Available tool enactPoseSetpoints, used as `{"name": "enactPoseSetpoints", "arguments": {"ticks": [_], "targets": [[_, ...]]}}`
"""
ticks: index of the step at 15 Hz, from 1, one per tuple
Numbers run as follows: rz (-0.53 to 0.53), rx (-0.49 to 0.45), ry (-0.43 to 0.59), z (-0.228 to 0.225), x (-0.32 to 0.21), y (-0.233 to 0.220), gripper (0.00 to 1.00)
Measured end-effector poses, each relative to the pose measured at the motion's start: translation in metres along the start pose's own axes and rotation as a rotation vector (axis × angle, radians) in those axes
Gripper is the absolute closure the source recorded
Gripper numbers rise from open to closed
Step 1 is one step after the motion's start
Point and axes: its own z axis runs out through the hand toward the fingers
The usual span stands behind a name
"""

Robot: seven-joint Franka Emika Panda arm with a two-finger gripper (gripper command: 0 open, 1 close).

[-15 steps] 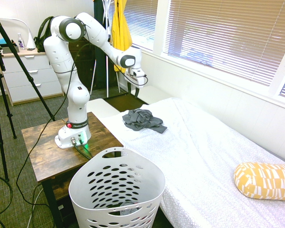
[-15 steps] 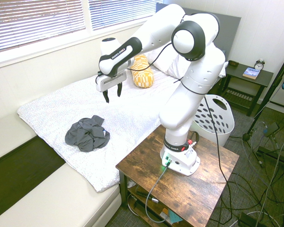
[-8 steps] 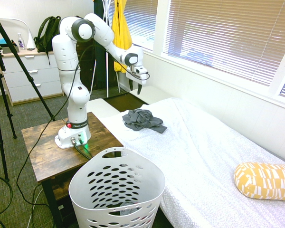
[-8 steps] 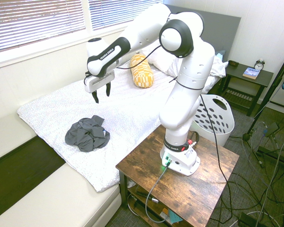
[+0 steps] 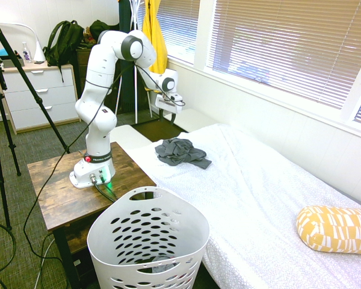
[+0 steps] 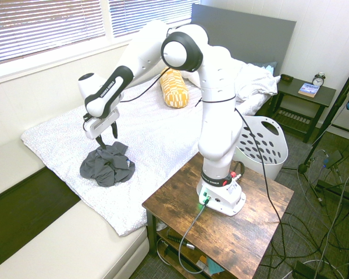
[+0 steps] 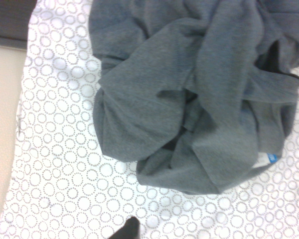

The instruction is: Put my clothes in the laundry bag

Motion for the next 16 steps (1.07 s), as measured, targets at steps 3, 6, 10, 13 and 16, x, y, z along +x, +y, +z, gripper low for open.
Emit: {"name": "enactPoseSetpoints", "arguments": {"ticks": [3, 6, 10, 13, 16], "targets": [[-0.049, -0.057, 0.014, 0.039, -0.004, -0.035, 0.00], [-0.084, -0.124, 0.041, 0.079, -0.008, -0.056, 0.00], [-0.095, -0.146, 0.051, 0.126, 0.001, -0.081, 0.00], [-0.095, -0.138, 0.071, 0.142, 0.014, -0.103, 0.00], [-0.090, -0.150, 0.078, 0.164, 0.024, -0.112, 0.00]]}}
